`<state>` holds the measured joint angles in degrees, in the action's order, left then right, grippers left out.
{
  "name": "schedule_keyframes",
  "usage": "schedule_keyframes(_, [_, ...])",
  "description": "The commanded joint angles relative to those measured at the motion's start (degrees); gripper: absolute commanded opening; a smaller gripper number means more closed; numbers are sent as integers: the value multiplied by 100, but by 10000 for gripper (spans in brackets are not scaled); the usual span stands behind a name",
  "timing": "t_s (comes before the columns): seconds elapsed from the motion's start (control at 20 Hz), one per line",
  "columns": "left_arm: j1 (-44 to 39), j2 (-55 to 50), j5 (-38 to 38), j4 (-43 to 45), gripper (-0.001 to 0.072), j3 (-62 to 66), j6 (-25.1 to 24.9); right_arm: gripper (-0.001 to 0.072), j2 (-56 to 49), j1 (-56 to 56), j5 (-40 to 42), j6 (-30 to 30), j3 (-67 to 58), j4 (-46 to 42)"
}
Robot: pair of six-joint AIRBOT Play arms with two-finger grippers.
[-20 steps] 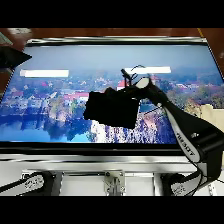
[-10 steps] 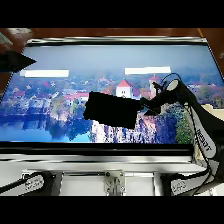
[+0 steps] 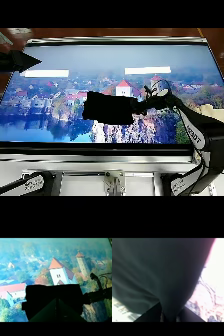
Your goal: Fold the shirts.
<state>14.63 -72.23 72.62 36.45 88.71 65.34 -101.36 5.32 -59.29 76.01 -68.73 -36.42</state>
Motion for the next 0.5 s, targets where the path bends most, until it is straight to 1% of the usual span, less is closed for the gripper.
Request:
schedule_keyframes(0.0, [-17,20,-7,-2,39,0,33,63,518,-562,-269,-295,-404,181])
schedule_keyframes(0.15, [-81,20,-4,-2,39,0,28,63,1392,-1659,-761,168,-892,-46])
schedule_keyframes(0.3, [-219,20,11,-2,39,0,26,63,2247,-2951,-1250,861,-1191,-870])
schedule_keyframes(0.45, [-345,28,13,-2,39,0,26,63,2905,-4245,-1478,1126,-1228,-1519])
